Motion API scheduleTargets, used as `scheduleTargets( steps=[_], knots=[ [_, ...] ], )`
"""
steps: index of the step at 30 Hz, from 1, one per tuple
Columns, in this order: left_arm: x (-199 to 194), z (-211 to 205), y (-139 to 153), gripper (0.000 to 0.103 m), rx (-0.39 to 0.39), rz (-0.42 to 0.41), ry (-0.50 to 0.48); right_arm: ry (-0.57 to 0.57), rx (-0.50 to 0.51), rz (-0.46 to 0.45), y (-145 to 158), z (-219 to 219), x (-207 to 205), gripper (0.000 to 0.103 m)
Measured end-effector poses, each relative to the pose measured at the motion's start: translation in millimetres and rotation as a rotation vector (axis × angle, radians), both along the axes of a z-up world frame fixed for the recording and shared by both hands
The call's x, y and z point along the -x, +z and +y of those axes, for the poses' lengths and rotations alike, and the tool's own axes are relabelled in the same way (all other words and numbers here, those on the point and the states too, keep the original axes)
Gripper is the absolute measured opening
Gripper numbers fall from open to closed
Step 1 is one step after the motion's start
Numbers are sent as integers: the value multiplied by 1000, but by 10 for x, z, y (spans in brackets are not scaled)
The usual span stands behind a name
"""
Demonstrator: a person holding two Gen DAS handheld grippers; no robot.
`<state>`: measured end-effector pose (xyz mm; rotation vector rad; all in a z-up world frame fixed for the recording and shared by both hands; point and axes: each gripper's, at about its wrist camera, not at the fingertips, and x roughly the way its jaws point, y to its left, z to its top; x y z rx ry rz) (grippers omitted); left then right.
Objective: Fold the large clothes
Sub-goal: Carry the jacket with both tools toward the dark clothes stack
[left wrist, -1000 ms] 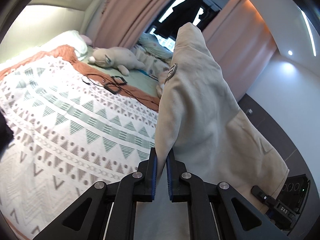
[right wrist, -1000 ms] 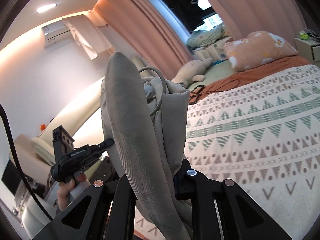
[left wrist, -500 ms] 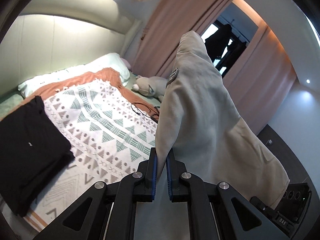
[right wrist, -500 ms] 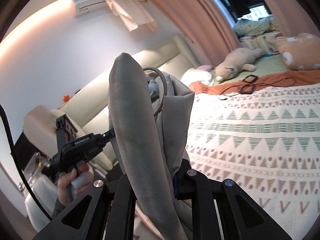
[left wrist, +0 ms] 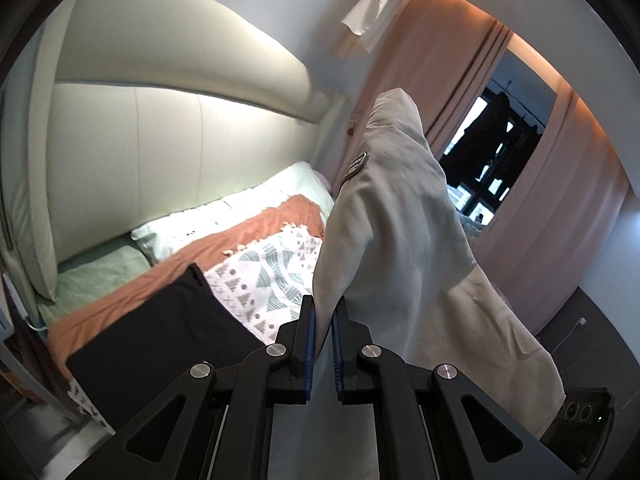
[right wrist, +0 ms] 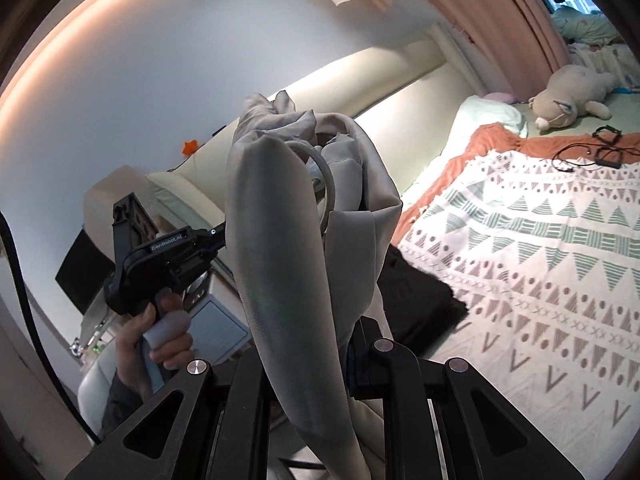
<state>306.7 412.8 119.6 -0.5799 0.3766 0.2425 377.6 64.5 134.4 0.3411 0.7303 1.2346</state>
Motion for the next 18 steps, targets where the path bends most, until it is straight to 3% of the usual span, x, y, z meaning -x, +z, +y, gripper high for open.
scheduleTargets(
  steps=[7, 14, 18],
  knots=[
    [322, 613, 47, 6, -29, 27, 130, 138, -28, 51, -60, 983, 284, 15],
    [346, 855, 18, 6, -92, 100, 212, 264, -9, 80, -164, 1823, 615, 15],
    [286, 1008, -60, 5, -118, 135, 230, 305, -9, 117, -297, 2098, 609, 15]
  ],
)
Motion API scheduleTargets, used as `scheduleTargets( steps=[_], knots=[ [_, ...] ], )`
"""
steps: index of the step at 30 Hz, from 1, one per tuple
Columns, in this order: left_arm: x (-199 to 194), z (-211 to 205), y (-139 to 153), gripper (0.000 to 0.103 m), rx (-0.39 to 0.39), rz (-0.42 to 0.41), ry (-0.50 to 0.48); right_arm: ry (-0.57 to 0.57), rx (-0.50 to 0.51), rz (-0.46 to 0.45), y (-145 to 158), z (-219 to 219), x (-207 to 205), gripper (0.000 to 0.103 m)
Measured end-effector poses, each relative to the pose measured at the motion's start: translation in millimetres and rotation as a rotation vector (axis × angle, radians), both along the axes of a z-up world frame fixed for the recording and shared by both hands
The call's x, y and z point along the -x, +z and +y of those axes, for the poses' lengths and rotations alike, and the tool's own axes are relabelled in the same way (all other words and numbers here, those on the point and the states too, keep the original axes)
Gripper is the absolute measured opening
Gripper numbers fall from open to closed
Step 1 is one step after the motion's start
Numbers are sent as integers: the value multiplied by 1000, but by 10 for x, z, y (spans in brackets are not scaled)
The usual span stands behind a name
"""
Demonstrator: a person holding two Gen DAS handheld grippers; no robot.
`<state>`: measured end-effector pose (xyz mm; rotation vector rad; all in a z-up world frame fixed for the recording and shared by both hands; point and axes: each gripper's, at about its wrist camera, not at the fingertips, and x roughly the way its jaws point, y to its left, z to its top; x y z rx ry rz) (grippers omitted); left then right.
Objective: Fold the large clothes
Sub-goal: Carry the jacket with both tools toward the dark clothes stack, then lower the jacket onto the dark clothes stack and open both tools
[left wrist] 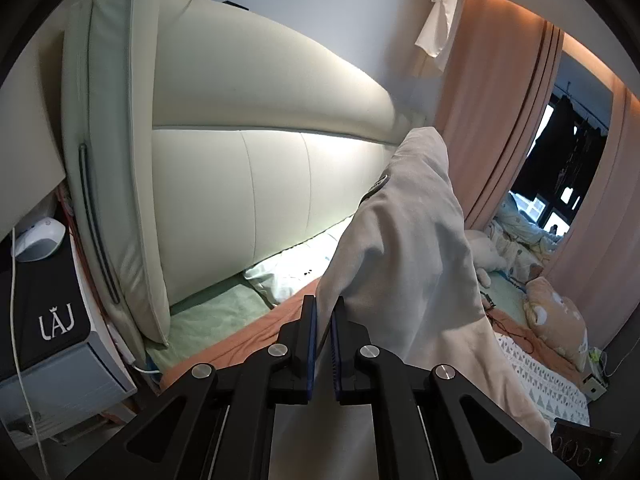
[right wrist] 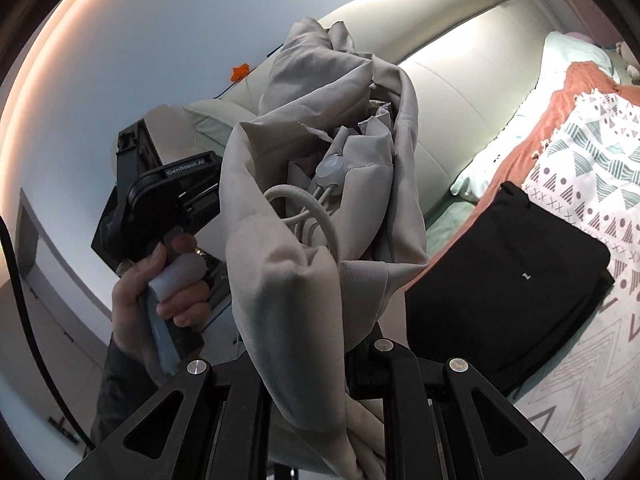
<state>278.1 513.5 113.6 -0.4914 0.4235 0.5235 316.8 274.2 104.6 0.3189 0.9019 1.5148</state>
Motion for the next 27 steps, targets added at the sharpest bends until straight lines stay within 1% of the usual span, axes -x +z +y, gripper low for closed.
scheduleTargets(
  steps=[2, 4, 6, 9, 13, 15, 18, 21, 22, 23, 24, 25, 27],
  knots=[
    [-139, 68, -88, 5, -1, 22, 4, 18, 4, 20, -79, 70, -58, 15],
    [-325, 150, -226, 5, 0, 60, 0, 26, 19, 37, -189, 132, -148, 15],
    [-503, 247, -395, 5, 22, 84, 2, 15, 43, 49, -318, 218, -250, 15],
    [-746, 390, -577, 5, 44, 95, -12, -14, 61, 70, -451, 271, -479, 15],
    [-1080, 486, -713, 5, 38, 121, -26, -31, 39, 104, -588, 177, -772, 15],
    [-1240, 554, -809, 5, 50, 133, -24, -46, 41, 122, -682, 154, -928, 15],
    [-1441, 642, -979, 5, 59, 161, -16, -76, 58, 163, -891, 155, -1177, 15],
    [-1609, 677, -1148, 7, 42, 203, 0, -109, 76, 208, -1157, 162, -1407, 14],
    [-1637, 691, -1223, 11, 34, 211, 13, -119, 83, 220, -1252, 165, -1481, 14],
    [-1653, 684, -1319, 19, 15, 235, 37, -130, 92, 225, -1341, 171, -1551, 14],
    [-1665, 674, -1417, 22, 9, 270, 52, -141, 106, 229, -1429, 193, -1604, 14],
    [-1657, 677, -1527, 27, 20, 299, 57, -154, 134, 247, -1604, 217, -1669, 14],
    [-1564, 653, -1737, 29, 66, 339, 43, -181, 193, 280, -1902, 256, -1772, 14]
  ],
)
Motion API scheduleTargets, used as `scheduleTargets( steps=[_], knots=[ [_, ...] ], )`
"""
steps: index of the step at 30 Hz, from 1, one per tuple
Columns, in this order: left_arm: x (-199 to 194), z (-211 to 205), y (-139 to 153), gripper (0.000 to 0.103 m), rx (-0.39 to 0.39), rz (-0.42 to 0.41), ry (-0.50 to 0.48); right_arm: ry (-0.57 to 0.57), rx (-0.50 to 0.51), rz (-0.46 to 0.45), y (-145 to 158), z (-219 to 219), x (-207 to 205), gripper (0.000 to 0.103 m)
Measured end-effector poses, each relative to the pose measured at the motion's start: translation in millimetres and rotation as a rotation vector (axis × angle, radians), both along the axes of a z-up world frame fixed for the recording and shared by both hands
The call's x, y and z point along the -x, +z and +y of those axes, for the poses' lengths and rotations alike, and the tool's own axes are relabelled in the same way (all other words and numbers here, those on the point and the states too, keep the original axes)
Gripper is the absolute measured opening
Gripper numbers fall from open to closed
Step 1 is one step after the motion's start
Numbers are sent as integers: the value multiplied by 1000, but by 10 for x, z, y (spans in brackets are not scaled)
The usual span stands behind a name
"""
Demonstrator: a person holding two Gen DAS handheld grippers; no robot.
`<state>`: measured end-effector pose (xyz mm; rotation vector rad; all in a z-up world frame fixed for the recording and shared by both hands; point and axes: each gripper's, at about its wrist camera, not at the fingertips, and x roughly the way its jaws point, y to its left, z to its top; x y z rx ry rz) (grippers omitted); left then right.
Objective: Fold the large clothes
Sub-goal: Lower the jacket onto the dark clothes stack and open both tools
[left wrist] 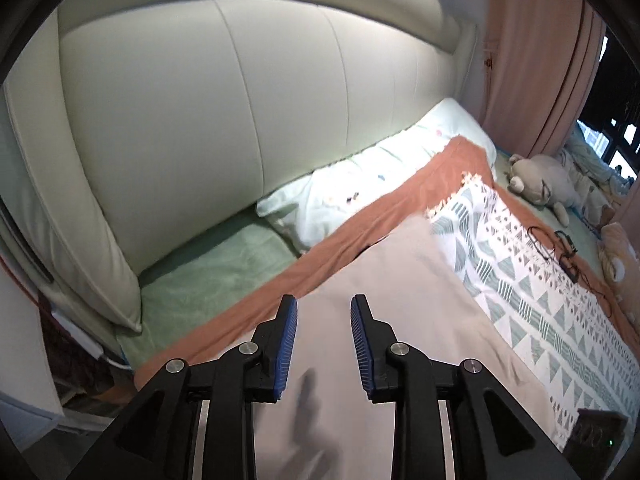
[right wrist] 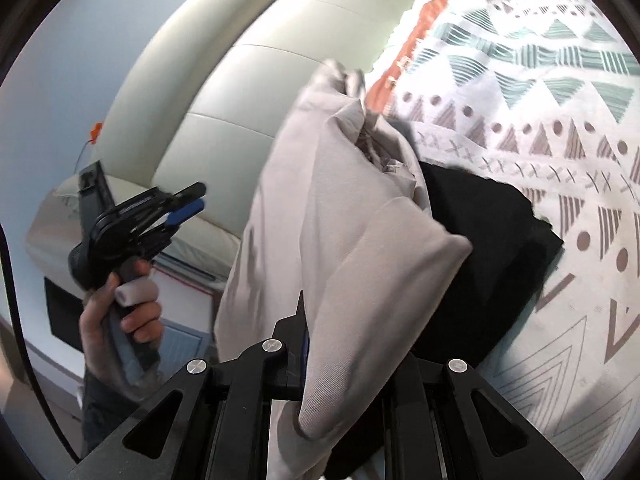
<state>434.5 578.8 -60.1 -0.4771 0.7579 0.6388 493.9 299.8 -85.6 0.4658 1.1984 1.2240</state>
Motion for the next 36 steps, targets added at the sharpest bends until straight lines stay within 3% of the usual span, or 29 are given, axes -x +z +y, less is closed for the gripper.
scheduleTargets(
  steps=[3, 5, 7, 15, 22, 27, 29, 33, 36],
  knots=[
    [393, -103, -203, 31, 62, -66, -6, -13, 35, 15, -237, 44, -98, 14],
    [726, -197, -289, 56, 70, -105, 32, -10, 43, 10, -239, 73, -103, 14],
    [996, -335, -298, 66, 26, -123, 72, -3, 43, -17, -163, 107, -85, 14],
    [1547, -621, -386, 68, 17, -136, 136, 5, 47, -69, 86, 311, -161, 13],
    [1746, -696, -678, 68, 52, -95, 182, -17, 129, -80, -33, 341, -301, 14],
    [1710, -799, -778, 68, 71, -92, 168, -20, 206, -72, -216, 163, -210, 32],
    [1683, -854, -818, 73, 79, -85, 154, -20, 231, -99, -212, 85, -137, 37],
    [1682, -969, -910, 83, 102, -91, 144, -14, 282, -138, -183, -51, -8, 61],
    [1685, -1050, -1011, 84, 143, -89, 133, 8, 299, -147, -174, -133, 88, 64]
  ],
)
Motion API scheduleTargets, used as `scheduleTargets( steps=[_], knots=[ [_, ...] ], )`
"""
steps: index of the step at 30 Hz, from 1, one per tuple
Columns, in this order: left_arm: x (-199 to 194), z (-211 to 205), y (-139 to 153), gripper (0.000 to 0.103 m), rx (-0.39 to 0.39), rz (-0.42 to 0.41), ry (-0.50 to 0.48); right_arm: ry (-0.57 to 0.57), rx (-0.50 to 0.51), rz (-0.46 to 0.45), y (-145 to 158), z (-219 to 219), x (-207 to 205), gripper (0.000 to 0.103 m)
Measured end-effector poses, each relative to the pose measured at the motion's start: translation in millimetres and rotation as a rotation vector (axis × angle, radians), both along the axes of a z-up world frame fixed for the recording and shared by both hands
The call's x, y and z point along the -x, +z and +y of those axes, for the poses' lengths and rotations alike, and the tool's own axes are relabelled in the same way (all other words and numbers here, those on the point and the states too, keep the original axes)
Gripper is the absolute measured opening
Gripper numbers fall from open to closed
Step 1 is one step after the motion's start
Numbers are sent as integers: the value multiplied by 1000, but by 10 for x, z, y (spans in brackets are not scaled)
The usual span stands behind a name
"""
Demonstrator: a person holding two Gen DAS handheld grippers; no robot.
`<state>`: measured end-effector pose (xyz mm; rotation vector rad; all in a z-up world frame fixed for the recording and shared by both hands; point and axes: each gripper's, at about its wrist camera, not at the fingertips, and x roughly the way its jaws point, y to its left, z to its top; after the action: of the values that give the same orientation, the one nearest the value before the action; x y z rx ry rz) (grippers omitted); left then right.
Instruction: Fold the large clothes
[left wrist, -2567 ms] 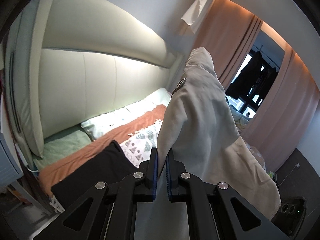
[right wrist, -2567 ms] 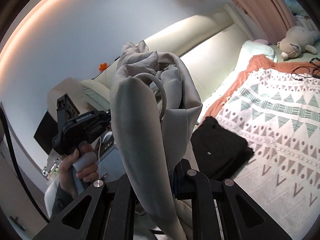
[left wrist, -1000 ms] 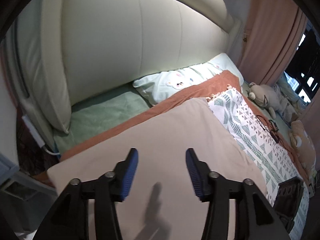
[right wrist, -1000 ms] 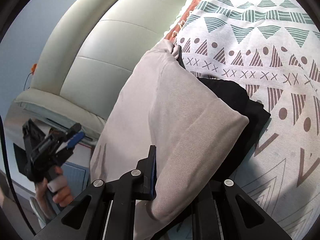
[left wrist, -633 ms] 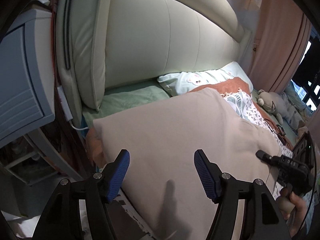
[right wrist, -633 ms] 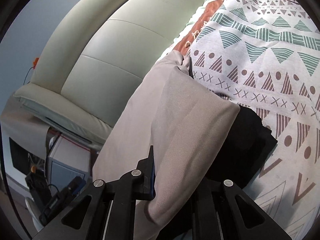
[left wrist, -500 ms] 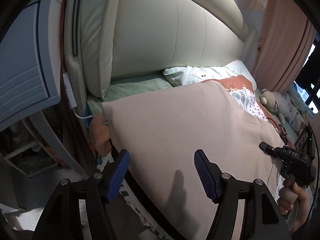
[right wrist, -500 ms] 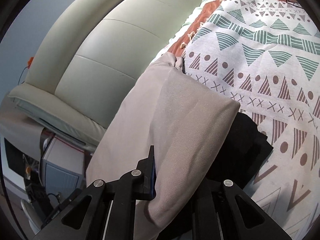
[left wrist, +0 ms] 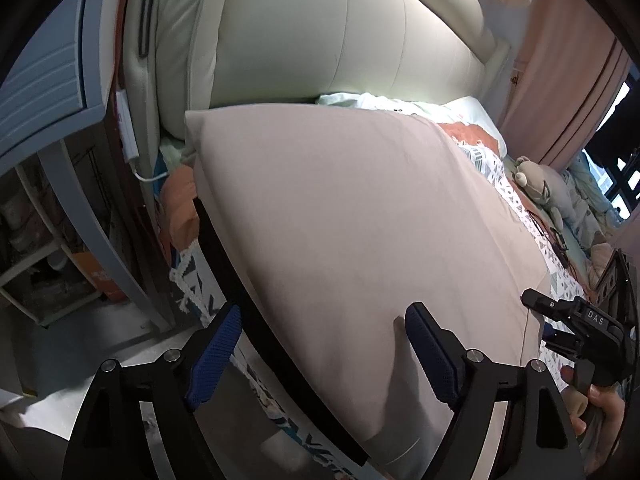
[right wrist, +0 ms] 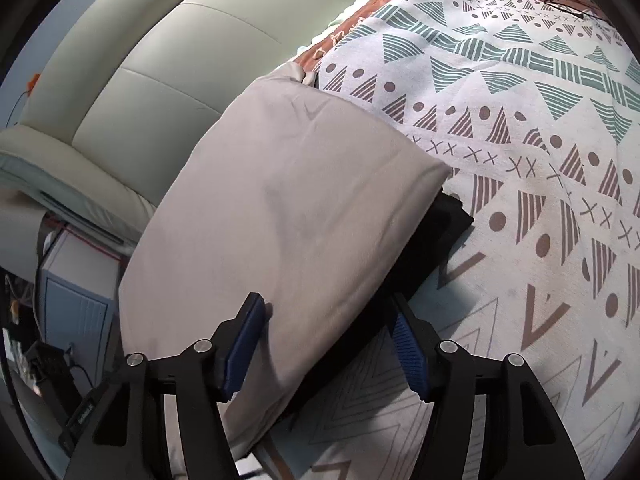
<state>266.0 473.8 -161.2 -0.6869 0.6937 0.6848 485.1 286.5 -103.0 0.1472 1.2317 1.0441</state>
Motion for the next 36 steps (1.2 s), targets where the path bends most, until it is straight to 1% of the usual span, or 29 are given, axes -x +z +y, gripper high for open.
scheduleTargets(
  steps=[2, 5, 10, 12, 14, 16, 17, 18, 19, 20, 22, 23, 25, 27, 28, 29, 33, 36],
  knots=[
    [1, -83, -51, 84, 8, 7, -10, 8, 7, -3, 8, -48, 68, 64],
    [-6, -223, -99, 84, 24, 9, -28, 33, 18, -15, 32, -90, 218, 71],
    [-32, -480, -131, 84, 32, 31, -73, 87, 58, -66, 65, -151, 497, 72],
    [-15, -569, -108, 84, 29, 38, -86, 99, 74, -102, 125, -228, 571, 72],
    [10, -641, -26, 84, 13, 39, -92, 99, 87, -136, 207, -330, 600, 72],
    [29, -695, 78, 84, -9, 36, -96, 84, 83, -131, 289, -470, 592, 72],
    [45, -731, 140, 85, -23, 30, -100, 72, 80, -132, 346, -553, 582, 73],
    [55, -776, 186, 85, -36, 27, -103, 61, 79, -140, 395, -623, 588, 76],
    [60, -816, 242, 86, -48, 28, -106, 48, 80, -157, 457, -701, 584, 89],
    [65, -859, 292, 90, -61, 29, -109, 35, 81, -178, 515, -773, 582, 97],
    [77, -942, 386, 97, -89, 28, -114, -8, 76, -232, 656, -959, 572, 97],
    [81, -992, 446, 99, -104, 24, -119, -26, 71, -249, 725, -1063, 565, 98],
    [82, -1090, 542, 99, -121, 16, -130, -61, 57, -262, 830, -1264, 545, 98],
    [90, -1165, 636, 99, -139, 7, -138, -95, 62, -284, 915, -1441, 524, 103],
    [96, -1212, 692, 99, -152, 1, -143, -108, 67, -295, 945, -1506, 523, 103],
    [97, -1247, 732, 102, -163, -5, -148, -123, 71, -307, 981, -1595, 522, 103],
    [120, -1432, 895, 103, -203, -37, -186, -175, 68, -345, 1100, -1913, 542, 103],
    [152, -1572, 977, 103, -235, -53, -207, -202, 65, -404, 1213, -2156, 612, 103]
  ],
)
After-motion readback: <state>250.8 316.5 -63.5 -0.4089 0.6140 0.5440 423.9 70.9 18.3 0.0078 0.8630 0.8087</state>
